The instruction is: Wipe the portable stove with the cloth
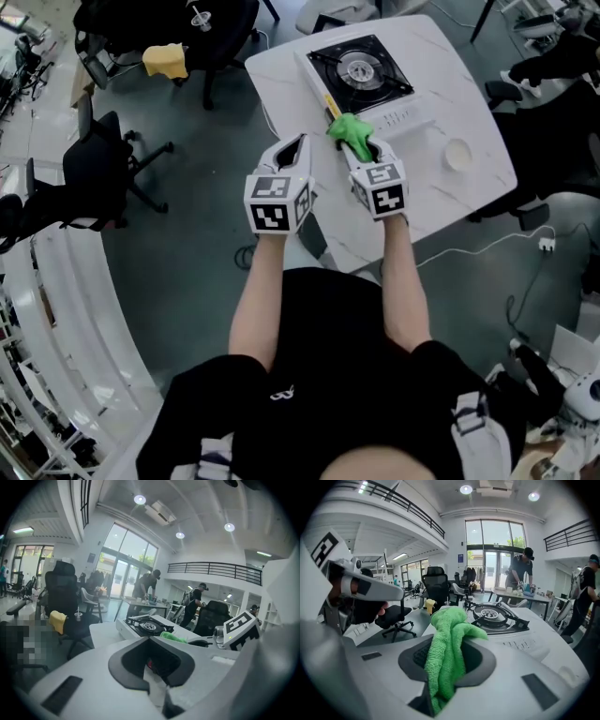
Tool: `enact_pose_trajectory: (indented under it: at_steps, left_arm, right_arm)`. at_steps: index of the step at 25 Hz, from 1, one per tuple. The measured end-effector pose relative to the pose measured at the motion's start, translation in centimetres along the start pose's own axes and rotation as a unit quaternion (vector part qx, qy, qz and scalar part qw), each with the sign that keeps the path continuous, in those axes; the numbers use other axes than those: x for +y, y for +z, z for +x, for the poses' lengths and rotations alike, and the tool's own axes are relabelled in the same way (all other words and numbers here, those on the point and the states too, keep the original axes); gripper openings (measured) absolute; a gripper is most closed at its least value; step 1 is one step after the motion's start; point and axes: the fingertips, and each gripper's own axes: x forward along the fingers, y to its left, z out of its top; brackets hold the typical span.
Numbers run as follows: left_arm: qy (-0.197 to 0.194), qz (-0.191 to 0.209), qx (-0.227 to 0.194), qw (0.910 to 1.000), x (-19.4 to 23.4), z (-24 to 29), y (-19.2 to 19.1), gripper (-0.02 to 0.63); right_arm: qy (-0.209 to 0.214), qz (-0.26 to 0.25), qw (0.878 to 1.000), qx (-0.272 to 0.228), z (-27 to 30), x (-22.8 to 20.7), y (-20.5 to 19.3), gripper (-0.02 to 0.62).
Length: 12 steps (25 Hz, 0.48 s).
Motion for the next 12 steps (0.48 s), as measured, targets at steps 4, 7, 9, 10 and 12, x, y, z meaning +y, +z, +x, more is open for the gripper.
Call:
enact_pose_trajectory:
  at_steps: [4, 7, 9, 10, 12]
  left_arm:
    - [-0.03, 0.002, 0.016, 0.9994, 0.9, 3.3, -0.1, -0.003]
    - [-0.053, 0.002, 0.03, 0.9982, 2.2, 6.0, 0.3, -0.003]
    - [-0.069, 0.006, 0.036, 0.9969, 3.3, 7.8, 1.1, -0.003]
    - [-0.077, 0.006, 0.04, 0.9962, 4.0, 8.7, 1.3, -0.003]
    - [-0.089, 0.003, 0.048, 0.9949, 5.4, 10.4, 1.8, -0.003]
  right_arm:
    - [-0.031, 0.008, 0.999, -0.025, -0.2, -2.0, 2.5, 0.072]
    - [-0.049, 0.019, 0.998, -0.027, 1.1, -3.1, 3.8, 0.072]
    - [-0.059, 0.026, 0.998, -0.019, 2.4, -3.4, 4.7, 0.072]
    - [-0.063, 0.028, 0.998, -0.012, 3.2, -3.3, 5.0, 0.072]
    - [-0.07, 0.033, 0.997, -0.001, 4.9, -3.0, 5.6, 0.072]
